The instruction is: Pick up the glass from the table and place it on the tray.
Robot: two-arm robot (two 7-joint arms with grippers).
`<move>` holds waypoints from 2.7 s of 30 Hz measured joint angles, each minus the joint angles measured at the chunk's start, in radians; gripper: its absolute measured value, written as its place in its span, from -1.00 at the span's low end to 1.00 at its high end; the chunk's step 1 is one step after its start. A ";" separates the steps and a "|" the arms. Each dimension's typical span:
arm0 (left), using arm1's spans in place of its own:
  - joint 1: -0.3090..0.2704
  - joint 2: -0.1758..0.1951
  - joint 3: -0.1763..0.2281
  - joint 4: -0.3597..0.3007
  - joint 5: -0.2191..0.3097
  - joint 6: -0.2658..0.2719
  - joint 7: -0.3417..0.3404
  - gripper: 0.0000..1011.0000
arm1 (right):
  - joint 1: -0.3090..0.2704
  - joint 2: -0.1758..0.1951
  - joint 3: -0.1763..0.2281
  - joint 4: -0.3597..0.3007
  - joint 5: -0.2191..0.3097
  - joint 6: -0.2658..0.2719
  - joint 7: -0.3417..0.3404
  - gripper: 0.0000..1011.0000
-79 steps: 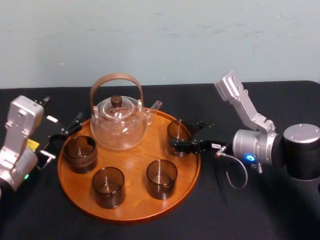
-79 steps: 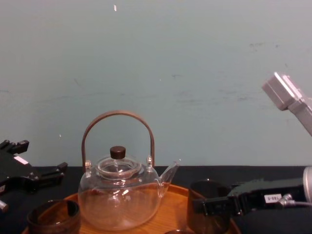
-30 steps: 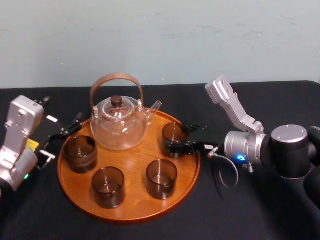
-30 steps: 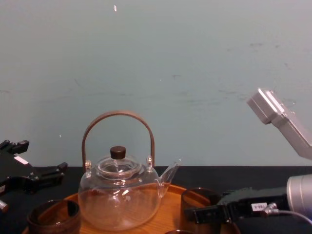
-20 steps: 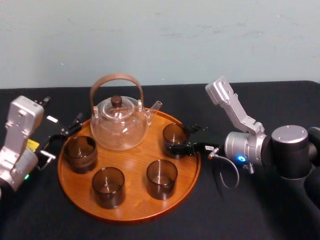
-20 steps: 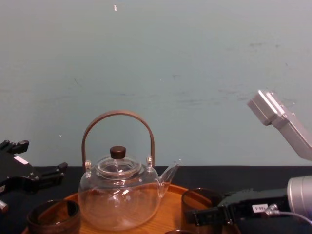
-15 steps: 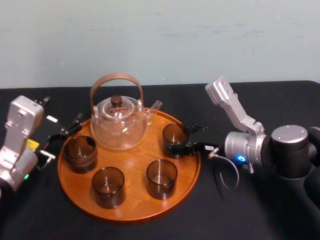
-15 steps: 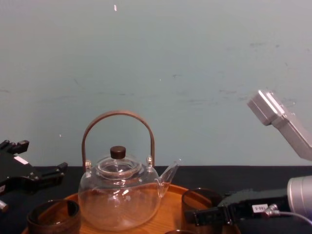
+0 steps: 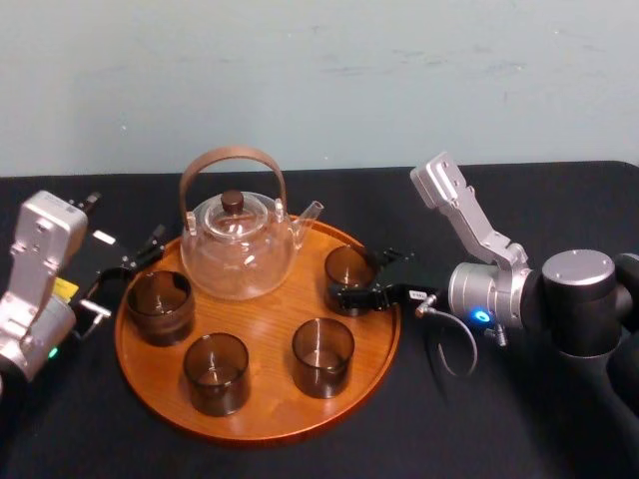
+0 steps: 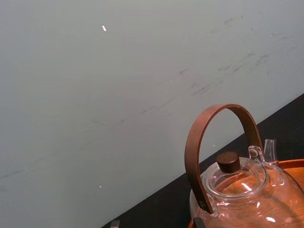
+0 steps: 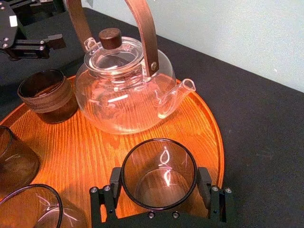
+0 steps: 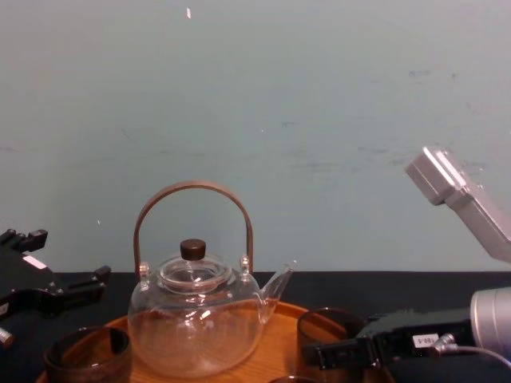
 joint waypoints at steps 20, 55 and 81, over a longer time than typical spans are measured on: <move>0.000 0.000 0.000 0.000 0.000 0.000 0.000 0.98 | -0.108 0.135 0.062 -0.173 0.061 -0.008 0.024 0.98; 0.000 0.000 0.000 0.000 0.000 0.000 0.000 0.98 | -0.389 0.147 0.323 -0.308 0.143 -0.257 -0.230 0.98; 0.000 0.000 0.000 0.000 0.000 0.000 0.000 0.98 | -0.393 0.119 0.333 -0.293 0.124 -0.252 -0.252 0.98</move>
